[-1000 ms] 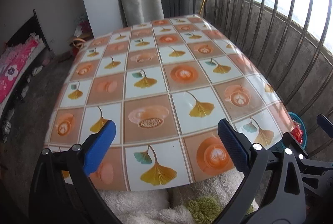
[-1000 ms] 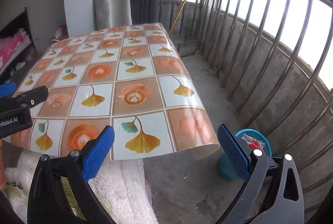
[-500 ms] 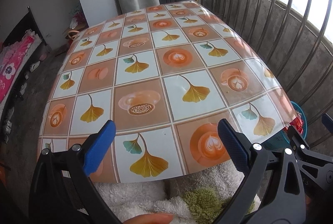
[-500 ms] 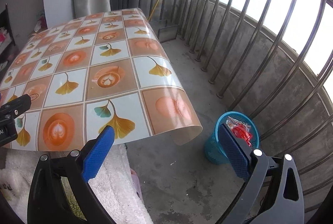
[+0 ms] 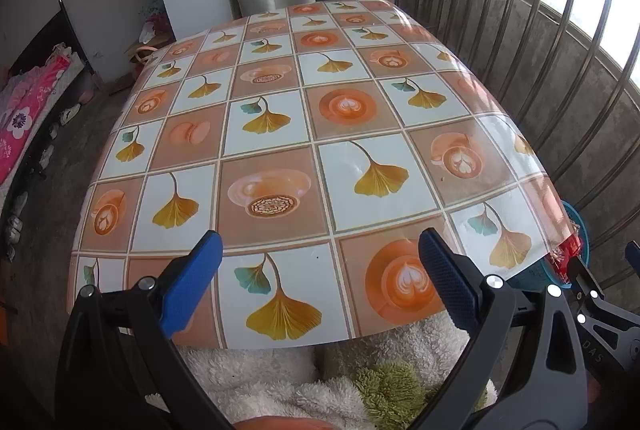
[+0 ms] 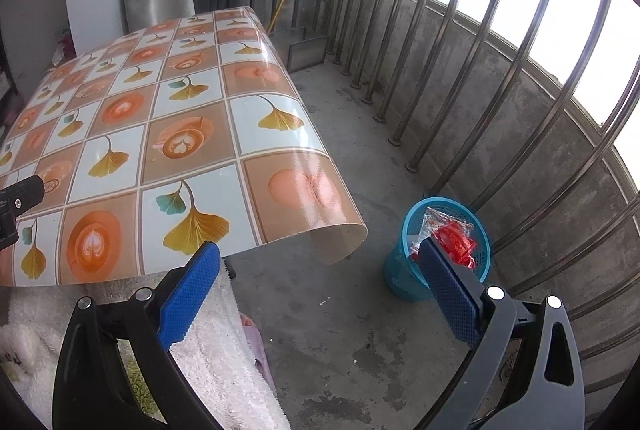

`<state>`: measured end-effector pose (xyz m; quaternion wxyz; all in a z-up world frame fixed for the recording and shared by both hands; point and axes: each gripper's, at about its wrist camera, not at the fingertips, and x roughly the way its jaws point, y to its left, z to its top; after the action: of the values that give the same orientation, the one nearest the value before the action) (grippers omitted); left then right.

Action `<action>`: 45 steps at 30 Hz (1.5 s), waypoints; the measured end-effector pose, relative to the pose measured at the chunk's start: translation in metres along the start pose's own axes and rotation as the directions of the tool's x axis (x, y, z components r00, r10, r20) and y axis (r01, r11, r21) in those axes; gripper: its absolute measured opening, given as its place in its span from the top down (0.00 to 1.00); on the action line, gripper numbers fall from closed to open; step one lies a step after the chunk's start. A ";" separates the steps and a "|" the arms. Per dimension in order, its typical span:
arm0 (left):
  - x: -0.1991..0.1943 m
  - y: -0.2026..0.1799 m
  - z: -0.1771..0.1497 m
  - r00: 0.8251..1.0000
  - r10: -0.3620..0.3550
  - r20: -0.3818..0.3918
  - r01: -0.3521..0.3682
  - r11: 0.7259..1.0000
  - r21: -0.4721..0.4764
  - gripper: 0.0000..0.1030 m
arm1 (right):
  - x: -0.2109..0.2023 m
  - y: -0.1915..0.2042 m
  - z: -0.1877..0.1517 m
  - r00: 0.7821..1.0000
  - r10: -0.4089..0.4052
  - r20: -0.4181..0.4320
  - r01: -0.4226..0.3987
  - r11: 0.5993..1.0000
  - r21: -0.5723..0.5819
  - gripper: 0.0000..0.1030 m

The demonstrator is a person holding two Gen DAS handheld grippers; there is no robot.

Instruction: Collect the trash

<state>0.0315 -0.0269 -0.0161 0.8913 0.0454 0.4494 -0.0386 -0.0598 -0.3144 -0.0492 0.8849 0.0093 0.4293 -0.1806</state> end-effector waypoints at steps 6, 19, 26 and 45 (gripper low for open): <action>0.000 0.000 0.000 1.000 0.001 0.000 -0.001 1.000 0.001 0.09 | -0.003 -0.006 -0.001 1.000 -0.003 0.005 0.003 1.000 0.022 0.06; -0.004 -0.002 0.000 1.000 -0.012 0.007 0.012 1.000 0.008 0.09 | -0.007 -0.008 -0.001 1.000 -0.001 0.017 0.001 1.000 0.031 0.06; -0.008 -0.007 0.000 0.999 -0.030 0.010 0.030 0.999 0.016 0.09 | -0.009 -0.008 0.001 1.000 -0.003 0.021 0.003 1.000 0.030 0.06; -0.009 -0.018 0.002 0.999 -0.048 0.009 0.047 0.998 0.043 0.09 | -0.011 -0.023 0.003 0.998 -0.053 0.026 0.052 0.997 0.058 0.06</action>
<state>0.0257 -0.0445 -0.0087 0.8913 0.0534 0.4449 -0.0695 -0.0711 -0.3329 -0.0360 0.8849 0.0209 0.4120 -0.2160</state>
